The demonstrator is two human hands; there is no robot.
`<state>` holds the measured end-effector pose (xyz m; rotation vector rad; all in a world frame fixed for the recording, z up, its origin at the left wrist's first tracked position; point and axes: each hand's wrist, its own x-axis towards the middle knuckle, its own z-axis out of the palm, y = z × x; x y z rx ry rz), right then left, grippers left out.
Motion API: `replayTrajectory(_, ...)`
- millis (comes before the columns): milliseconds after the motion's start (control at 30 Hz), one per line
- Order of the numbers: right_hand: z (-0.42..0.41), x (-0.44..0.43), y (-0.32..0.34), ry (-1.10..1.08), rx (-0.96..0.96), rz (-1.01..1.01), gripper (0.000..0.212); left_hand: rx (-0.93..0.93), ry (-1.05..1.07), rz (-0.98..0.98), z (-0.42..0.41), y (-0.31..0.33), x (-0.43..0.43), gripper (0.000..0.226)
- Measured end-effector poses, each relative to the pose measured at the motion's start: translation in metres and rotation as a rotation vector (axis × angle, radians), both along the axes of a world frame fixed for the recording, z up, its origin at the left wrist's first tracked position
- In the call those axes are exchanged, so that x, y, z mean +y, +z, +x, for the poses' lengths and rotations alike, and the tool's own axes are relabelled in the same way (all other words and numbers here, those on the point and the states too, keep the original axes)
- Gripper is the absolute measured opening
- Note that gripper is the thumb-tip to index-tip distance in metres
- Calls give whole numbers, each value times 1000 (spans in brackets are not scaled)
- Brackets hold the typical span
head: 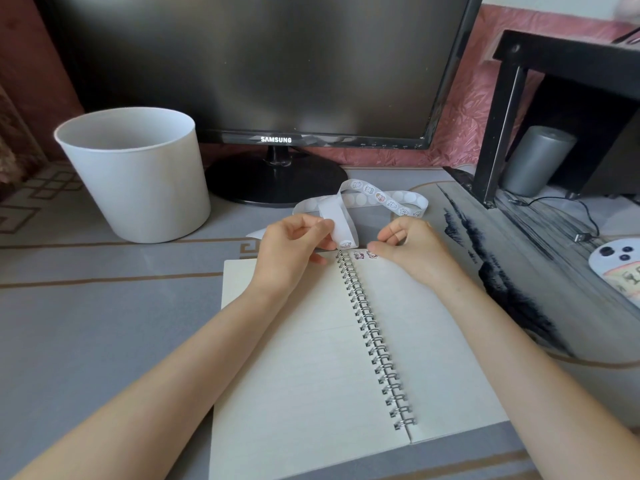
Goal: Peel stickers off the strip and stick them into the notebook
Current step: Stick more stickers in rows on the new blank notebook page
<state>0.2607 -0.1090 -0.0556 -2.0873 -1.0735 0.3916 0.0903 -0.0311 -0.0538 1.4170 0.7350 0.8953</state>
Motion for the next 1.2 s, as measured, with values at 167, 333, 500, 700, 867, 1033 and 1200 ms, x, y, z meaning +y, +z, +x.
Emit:
replayTrajectory(167, 2, 0, 2, 3, 0, 11, 18, 6, -5, 9, 0, 0, 0, 19)
replayTrajectory(333, -5, -1, 6, 22, 6, 176, 10, -4, -8, -2, 0, -1, 1, 21)
replayTrajectory(500, -30, -5, 21, 264, 8, 423, 15, 2, -13, 7, 0, 0, 0, 19)
replayTrajectory(700, -36, -9, 21, 329, 2, 390, 14, -6, -15, -3, -2, 1, 0, 17)
replayTrajectory(867, -38, -8, 23, 309, 31, 445, 10, -26, -47, -15, -2, 5, -2, 21)
replayTrajectory(1033, -35, -7, 22, 276, 62, 479, 17, 36, -95, 67, -2, 2, -4, 13)
replayTrajectory(1200, -35, -7, 20, 293, 27, 447, 13, 22, -104, 87, -3, 1, -3, 12)
